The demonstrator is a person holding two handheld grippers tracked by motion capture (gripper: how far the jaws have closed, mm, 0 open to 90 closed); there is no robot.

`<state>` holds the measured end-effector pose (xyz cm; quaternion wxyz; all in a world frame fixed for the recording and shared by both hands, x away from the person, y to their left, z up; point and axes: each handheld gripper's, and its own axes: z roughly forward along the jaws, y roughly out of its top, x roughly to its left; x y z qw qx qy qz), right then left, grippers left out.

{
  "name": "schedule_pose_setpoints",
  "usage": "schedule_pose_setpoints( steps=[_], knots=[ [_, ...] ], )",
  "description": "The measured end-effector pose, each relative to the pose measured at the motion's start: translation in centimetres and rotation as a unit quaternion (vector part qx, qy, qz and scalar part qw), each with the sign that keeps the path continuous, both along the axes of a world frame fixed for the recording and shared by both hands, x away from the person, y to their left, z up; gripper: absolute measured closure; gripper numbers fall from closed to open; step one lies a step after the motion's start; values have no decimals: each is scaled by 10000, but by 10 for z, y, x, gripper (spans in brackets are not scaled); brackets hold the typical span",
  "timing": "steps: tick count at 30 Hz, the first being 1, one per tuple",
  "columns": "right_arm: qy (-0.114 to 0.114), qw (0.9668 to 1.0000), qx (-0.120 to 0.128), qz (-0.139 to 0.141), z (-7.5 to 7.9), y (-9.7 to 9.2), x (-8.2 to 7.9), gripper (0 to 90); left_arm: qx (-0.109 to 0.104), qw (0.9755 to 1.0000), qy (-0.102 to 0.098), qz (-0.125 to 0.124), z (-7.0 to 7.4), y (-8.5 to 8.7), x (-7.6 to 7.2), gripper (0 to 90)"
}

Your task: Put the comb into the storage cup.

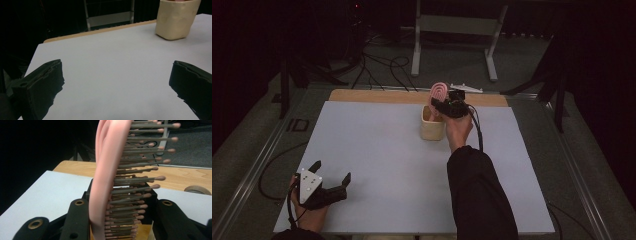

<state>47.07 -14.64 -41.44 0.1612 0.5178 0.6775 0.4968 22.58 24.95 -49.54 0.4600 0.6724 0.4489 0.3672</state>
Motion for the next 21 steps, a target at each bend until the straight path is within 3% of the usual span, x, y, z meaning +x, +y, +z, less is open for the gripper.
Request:
schedule_pose_setpoints(
  steps=[21],
  knots=[
    [31,10000,-50,-37,-2,-2,2,609,-12,10000,-11,9,0,0,0,1]
  ],
)
